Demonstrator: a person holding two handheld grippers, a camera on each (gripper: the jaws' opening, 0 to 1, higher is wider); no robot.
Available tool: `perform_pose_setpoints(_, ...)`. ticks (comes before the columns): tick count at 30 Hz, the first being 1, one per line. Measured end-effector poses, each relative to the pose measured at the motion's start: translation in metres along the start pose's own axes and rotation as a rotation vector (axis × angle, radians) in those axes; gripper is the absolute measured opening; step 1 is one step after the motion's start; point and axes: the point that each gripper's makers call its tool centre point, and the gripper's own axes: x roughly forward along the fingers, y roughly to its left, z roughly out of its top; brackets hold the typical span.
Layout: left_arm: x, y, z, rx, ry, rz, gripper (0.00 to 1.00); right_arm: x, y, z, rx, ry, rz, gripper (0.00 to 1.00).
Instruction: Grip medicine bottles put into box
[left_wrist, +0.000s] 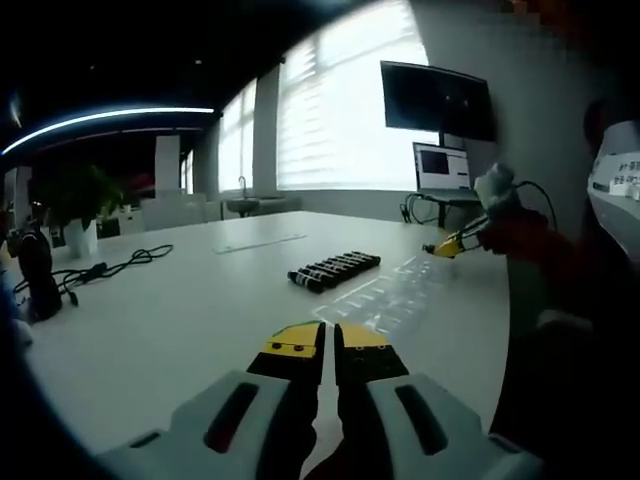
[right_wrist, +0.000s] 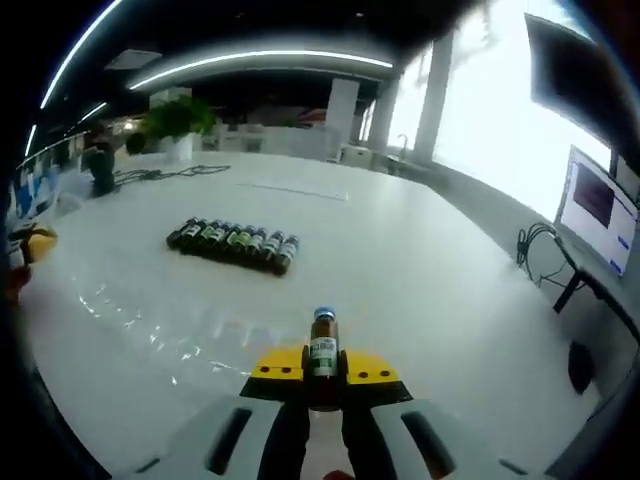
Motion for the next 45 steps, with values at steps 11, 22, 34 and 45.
perform_pose_setpoints(11, 0.0, -0.004, -0.001, 0.017, 0.016, -0.016, 0.0, 0.002, 0.003, -0.003, -0.066, 0.0, -0.021, 0.07)
perform_pose_setpoints(22, 0.003, -0.007, -0.003, 0.023, 0.022, -0.021, 0.0, -0.003, 0.0, -0.001, -0.045, -0.029, -0.003, 0.06)
perform_pose_setpoints(34, 0.004, -0.005, -0.006, 0.026, 0.033, -0.01, 0.0, -0.006, 0.001, -0.009, -0.017, -0.004, 0.076, 0.03)
perform_pose_setpoints(45, 0.003, -0.001, -0.004, 0.028, 0.031, 0.004, 0.0, -0.002, 0.002, -0.007, -0.03, 0.003, 0.077, 0.03)
